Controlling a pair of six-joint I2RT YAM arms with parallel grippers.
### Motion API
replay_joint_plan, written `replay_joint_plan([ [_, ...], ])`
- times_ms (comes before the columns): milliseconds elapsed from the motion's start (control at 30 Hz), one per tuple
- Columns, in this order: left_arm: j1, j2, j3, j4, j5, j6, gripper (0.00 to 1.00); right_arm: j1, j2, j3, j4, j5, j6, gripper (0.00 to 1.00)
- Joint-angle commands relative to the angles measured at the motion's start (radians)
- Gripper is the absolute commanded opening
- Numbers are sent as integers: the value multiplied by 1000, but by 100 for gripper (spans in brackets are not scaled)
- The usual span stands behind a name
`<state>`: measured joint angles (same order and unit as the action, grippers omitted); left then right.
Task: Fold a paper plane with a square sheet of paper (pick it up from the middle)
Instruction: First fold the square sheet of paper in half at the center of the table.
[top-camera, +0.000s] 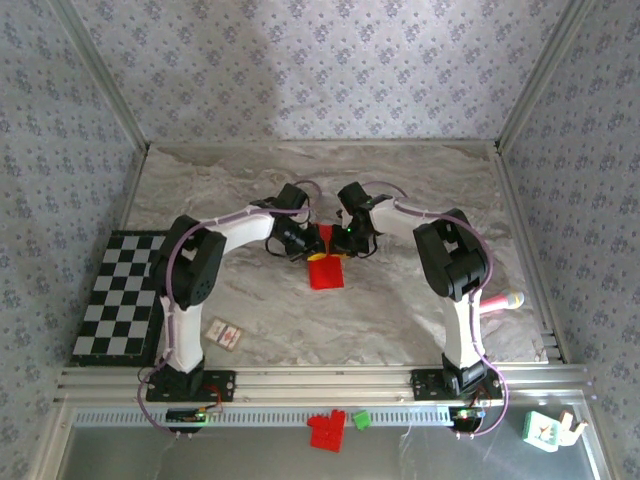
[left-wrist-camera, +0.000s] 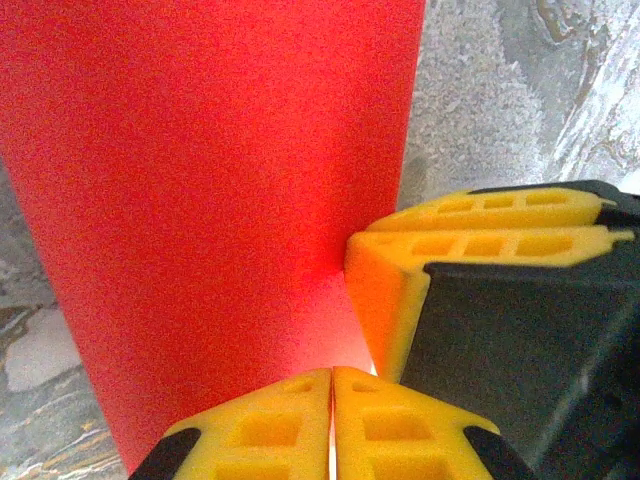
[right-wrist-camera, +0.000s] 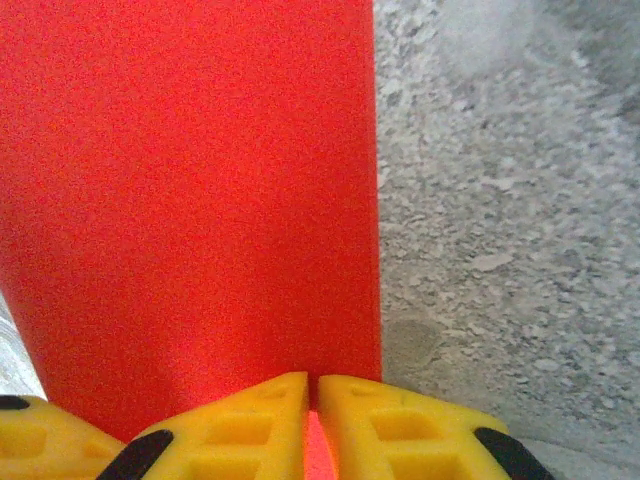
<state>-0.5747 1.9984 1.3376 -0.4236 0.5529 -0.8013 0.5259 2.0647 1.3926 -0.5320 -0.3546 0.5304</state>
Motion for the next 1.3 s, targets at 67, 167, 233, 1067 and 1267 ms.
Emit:
replay_joint_plan([
  [67,-3,34,52,-69,-22,18,10,16,107,-53,-116,154,-3,16],
  [167,-3,51,58,-85,-33,23,10,16,110,-50,-123,164,-6,16],
  [233,-3,57,58,-91,-44,22,10,19,112,-48,-128,172,-9,16],
  [1067,91,-42,-195,-104,-133,57,10,17,158,-12,-197,264,-62,16],
  [1267,100,-143,-197,-47,-82,77,8,16,161,-8,-200,269,-70,16],
])
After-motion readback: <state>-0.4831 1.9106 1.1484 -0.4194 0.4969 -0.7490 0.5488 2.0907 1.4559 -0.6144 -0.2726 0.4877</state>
